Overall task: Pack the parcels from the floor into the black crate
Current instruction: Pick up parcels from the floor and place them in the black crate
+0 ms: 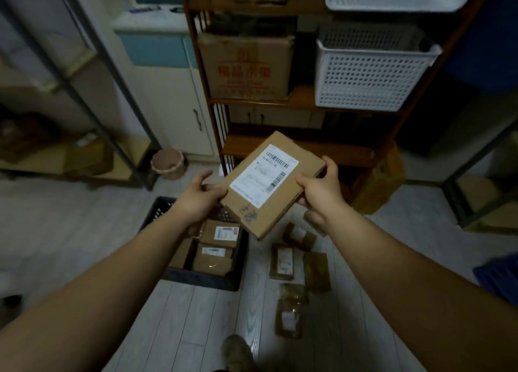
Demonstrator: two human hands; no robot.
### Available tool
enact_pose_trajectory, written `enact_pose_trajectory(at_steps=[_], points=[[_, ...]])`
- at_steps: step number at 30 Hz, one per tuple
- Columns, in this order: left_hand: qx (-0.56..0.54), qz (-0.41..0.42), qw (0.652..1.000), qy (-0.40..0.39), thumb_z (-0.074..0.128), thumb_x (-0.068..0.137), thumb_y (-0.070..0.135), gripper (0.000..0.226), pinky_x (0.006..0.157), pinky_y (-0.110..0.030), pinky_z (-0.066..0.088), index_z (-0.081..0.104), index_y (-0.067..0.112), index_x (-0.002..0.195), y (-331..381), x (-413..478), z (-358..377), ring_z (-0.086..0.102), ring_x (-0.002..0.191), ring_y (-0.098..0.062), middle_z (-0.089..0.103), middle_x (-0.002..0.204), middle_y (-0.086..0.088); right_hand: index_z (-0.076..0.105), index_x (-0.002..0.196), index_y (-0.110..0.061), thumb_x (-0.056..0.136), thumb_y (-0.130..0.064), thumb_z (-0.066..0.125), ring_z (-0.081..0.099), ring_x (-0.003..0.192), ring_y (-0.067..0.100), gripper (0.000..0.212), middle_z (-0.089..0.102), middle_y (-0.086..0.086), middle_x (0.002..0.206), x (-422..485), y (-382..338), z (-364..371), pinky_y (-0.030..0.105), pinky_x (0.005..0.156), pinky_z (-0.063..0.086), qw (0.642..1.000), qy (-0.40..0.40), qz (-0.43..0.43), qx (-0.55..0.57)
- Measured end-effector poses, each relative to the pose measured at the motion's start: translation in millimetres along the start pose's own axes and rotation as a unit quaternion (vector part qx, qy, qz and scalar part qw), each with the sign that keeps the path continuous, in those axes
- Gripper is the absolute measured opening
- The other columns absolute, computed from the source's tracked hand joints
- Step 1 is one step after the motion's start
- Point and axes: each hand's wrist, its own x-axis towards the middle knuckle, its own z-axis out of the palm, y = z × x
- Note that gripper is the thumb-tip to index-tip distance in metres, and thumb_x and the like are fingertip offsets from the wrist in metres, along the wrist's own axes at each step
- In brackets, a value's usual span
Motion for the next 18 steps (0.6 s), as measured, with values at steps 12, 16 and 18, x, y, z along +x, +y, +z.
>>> enact_pose_trajectory(at_steps=[12, 16, 18], points=[[-0.041, 0.056, 0.992, 0.100, 0.054, 0.090, 0.011, 0.051, 0.066, -0.033, 0.057, 0.037, 0.019, 0.137, 50.1, -58.0, -74.2, 0.068, 0.085, -0.019, 0.064, 0.104, -0.006, 0.045, 0.115, -0.025, 0.084, -0.014, 0.066, 0.051, 0.097, 0.016, 0.040, 0.053, 0.005, 0.124, -66.2, -21.1, 61.6, 0.027, 0.074, 0.043, 0.982, 0.029, -0.118, -0.142], [0.022, 0.104, 0.982, 0.155, 0.062, 0.085, 0.012, 0.046, 0.059, -0.026, 0.051, 0.042, 0.017, 0.126, 48.0, -54.1, -135.8, 0.065, 0.089, -0.020, 0.063, 0.109, -0.006, 0.038, 0.140, -0.026, 0.088, -0.013, 0.062, 0.050, 0.117, 0.021, 0.059, 0.049, 0.003, 0.134, -83.6, -3.4, 125.8, 0.030, 0.083, 0.041, 0.969, -0.011, -0.160, -0.188], [0.038, 0.101, 0.985, 0.136, 0.062, 0.084, 0.009, 0.050, 0.057, -0.027, 0.054, 0.042, 0.023, 0.127, 44.2, -54.7, -170.2, 0.063, 0.091, -0.019, 0.062, 0.105, 0.001, 0.037, 0.139, -0.027, 0.087, -0.015, 0.062, 0.050, 0.117, 0.021, 0.059, 0.049, 0.003, 0.133, -91.7, 9.8, 159.7, 0.031, 0.084, 0.043, 0.967, -0.016, -0.158, -0.201]])
